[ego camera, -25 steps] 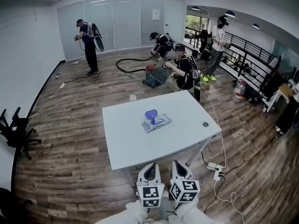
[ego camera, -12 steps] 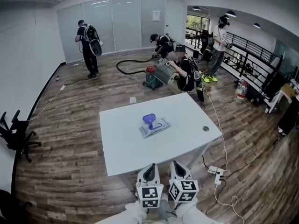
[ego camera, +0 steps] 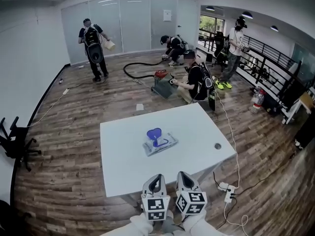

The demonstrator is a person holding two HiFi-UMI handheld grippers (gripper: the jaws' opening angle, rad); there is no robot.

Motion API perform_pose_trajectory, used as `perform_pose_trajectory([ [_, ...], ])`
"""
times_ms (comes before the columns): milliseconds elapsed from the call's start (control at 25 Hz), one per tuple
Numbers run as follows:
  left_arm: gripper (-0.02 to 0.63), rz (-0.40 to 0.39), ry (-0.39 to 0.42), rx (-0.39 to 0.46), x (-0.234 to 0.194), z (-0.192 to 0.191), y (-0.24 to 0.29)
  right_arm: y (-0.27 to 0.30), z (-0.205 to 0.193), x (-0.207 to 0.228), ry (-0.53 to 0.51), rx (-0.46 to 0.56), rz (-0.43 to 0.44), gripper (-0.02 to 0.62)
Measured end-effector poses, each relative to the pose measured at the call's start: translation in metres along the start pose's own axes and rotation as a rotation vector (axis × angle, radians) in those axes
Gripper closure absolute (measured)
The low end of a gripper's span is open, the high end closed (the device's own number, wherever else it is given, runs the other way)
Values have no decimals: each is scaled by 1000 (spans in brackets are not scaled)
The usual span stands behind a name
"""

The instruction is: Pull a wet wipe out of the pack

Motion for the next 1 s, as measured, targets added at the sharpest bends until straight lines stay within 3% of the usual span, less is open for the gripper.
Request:
perform_pose_trajectory([
  [360,606,43,-6,21,6,24,67,54,31,40,-5,2,44,586],
  [1000,606,107,-25,2,18,28,142,116,51,87,-33,-47,127,586],
])
Point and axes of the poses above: the fingertips, and each gripper's own axes: y forward along the fingers, x to its right, z out of its top, the point moved 8 cm from there along -y, backward along the fingers, and after that the axes turned 10 degrees about z, right-handed, at the moved point
